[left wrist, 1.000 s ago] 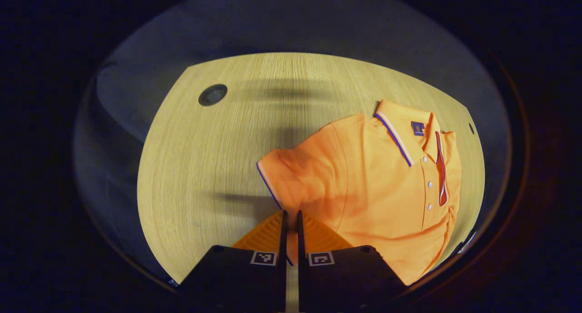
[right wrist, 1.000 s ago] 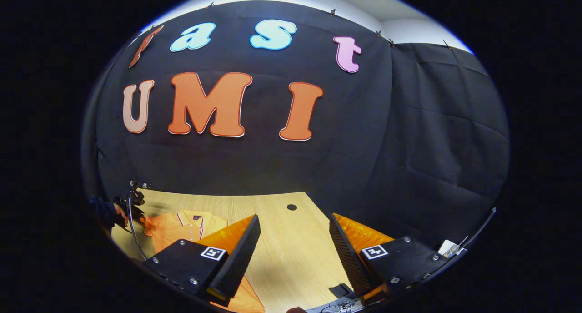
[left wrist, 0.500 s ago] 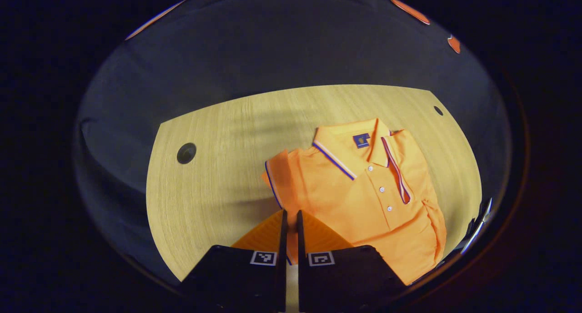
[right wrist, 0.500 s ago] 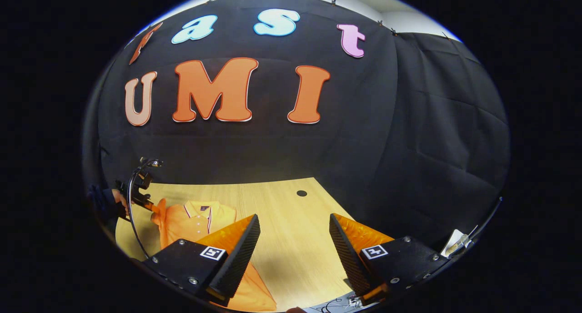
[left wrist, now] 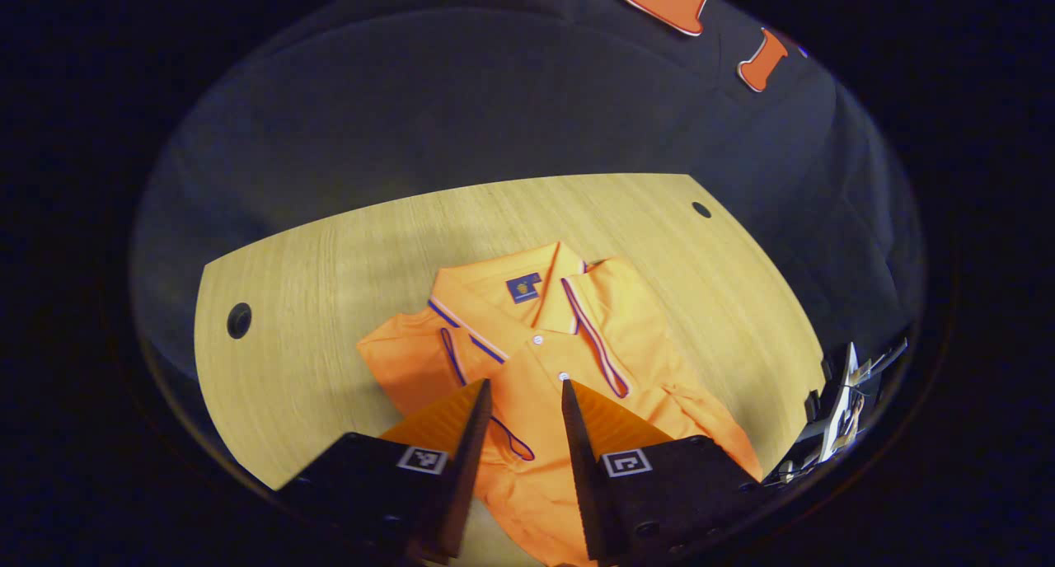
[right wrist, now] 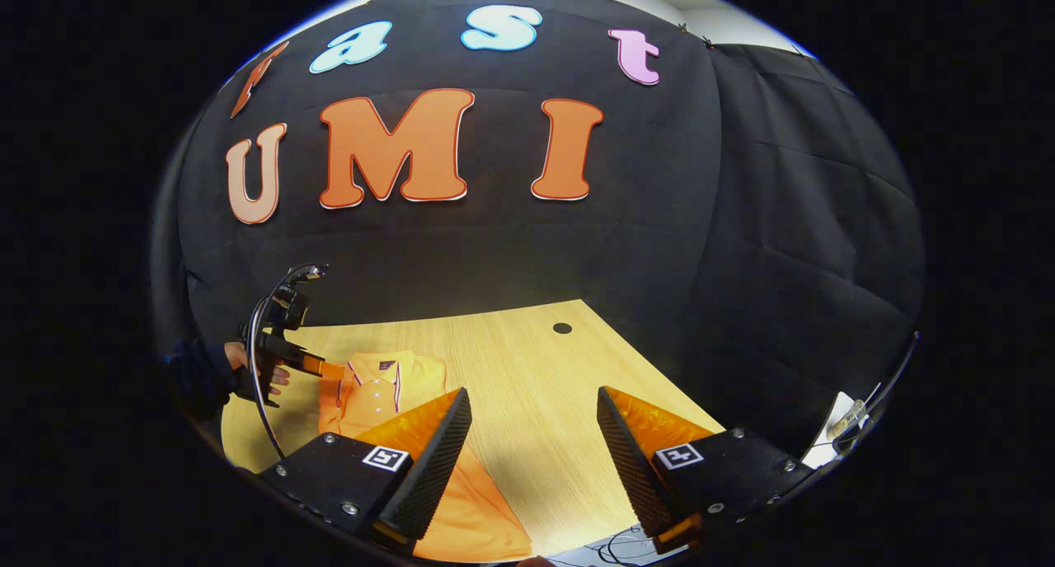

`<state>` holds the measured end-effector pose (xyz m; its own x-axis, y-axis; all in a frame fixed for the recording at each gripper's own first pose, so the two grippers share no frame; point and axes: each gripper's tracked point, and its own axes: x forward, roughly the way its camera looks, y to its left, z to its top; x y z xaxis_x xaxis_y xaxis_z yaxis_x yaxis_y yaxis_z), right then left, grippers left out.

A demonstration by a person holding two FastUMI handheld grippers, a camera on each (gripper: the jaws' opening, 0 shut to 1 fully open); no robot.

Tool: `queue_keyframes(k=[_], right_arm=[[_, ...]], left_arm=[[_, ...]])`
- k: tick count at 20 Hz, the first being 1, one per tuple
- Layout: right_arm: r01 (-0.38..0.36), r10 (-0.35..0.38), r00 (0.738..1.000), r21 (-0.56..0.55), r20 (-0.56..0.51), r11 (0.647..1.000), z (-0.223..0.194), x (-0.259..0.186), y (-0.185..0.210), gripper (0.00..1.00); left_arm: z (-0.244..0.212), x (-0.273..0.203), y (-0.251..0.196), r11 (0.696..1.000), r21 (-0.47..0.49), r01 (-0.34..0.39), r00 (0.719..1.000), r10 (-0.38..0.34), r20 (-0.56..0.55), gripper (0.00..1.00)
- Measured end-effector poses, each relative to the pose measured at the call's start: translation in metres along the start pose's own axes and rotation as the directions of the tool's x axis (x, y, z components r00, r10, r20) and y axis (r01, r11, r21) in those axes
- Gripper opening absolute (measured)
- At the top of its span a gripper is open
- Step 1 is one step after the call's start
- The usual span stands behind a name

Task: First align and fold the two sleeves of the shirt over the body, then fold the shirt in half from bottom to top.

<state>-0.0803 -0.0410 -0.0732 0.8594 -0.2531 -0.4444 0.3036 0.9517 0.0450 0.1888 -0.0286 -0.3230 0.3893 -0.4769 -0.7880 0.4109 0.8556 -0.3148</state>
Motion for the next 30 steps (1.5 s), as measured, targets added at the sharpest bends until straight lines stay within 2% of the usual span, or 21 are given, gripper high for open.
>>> queue_keyframes(k=[2, 3, 4, 7, 10, 12, 15, 16, 19, 23, 26, 28, 30], right_arm=[[-0.014, 0.014, 1.000, 0.001, 0.005, 1.000, 0.000, 0.002, 0.001, 0.93], [-0.025, 0.025, 1.000, 0.006, 0.007, 1.000, -0.001, 0.003, 0.002, 0.93], [-0.035, 0.035, 0.999, 0.010, 0.012, 0.999, -0.001, 0.005, 0.003, 0.93], [-0.075, 0.075, 0.997, 0.007, 0.022, 0.997, -0.004, 0.008, 0.004, 0.93], [-0.120, 0.121, 0.991, -0.027, 0.053, 0.992, -0.005, 0.008, 0.004, 0.93], [-0.156, 0.158, 0.986, -0.043, 0.059, 0.987, -0.012, 0.007, 0.008, 0.93], [-0.211, 0.215, 0.973, -0.055, 0.081, 0.976, -0.016, 0.004, 0.013, 0.93], [-0.227, 0.231, 0.969, -0.059, 0.091, 0.972, -0.017, 0.003, 0.013, 0.93], [-0.267, 0.276, 0.954, -0.081, 0.121, 0.960, -0.018, 0.004, 0.016, 0.93], [-0.333, 0.341, 0.931, -0.086, 0.127, 0.939, -0.028, 0.003, 0.022, 0.93], [-0.369, 0.378, 0.916, -0.090, 0.134, 0.925, -0.036, -0.002, 0.023, 0.93], [-0.381, 0.392, 0.909, -0.102, 0.139, 0.919, -0.042, -0.006, 0.022, 0.94], [-0.388, 0.400, 0.909, -0.109, 0.115, 0.915, -0.055, -0.007, 0.019, 0.93]], left_arm=[[0.002, -0.012, -0.005, 1.000, 0.015, -0.006, 0.999, 0.006, 0.046, 0.73], [0.004, -0.022, -0.005, 0.999, 0.023, -0.025, 0.997, 0.023, 0.077, 0.80], [0.006, -0.031, -0.006, 0.999, 0.030, -0.041, 0.993, 0.038, 0.108, 0.96], [0.015, -0.072, -0.010, 0.993, 0.031, -0.110, 0.970, 0.101, 0.223, 0.96], [0.020, -0.116, -0.018, 0.983, 0.016, -0.185, 0.920, 0.167, 0.355, 0.96], [0.018, -0.146, -0.024, 0.972, 0.003, -0.233, 0.875, 0.208, 0.436, 0.96], [0.019, -0.193, -0.043, 0.958, -0.024, -0.285, 0.794, 0.250, 0.554, 0.96], [0.020, -0.212, -0.051, 0.949, -0.038, -0.312, 0.754, 0.271, 0.599, 0.96], [0.016, -0.253, -0.066, 0.929, -0.088, -0.360, 0.660, 0.320, 0.680, 0.96], [-0.010, -0.308, -0.079, 0.897, -0.174, -0.406, 0.548, 0.391, 0.740, 0.95], [-0.047, -0.339, -0.088, 0.873, -0.249, -0.420, 0.483, 0.447, 0.753, 0.95], [-0.069, -0.349, -0.090, 0.868, -0.284, -0.407, 0.458, 0.463, 0.759, 0.95], [-0.085, -0.351, -0.092, 0.854, -0.284, -0.436, 0.447, 0.479, 0.756, 0.95]])
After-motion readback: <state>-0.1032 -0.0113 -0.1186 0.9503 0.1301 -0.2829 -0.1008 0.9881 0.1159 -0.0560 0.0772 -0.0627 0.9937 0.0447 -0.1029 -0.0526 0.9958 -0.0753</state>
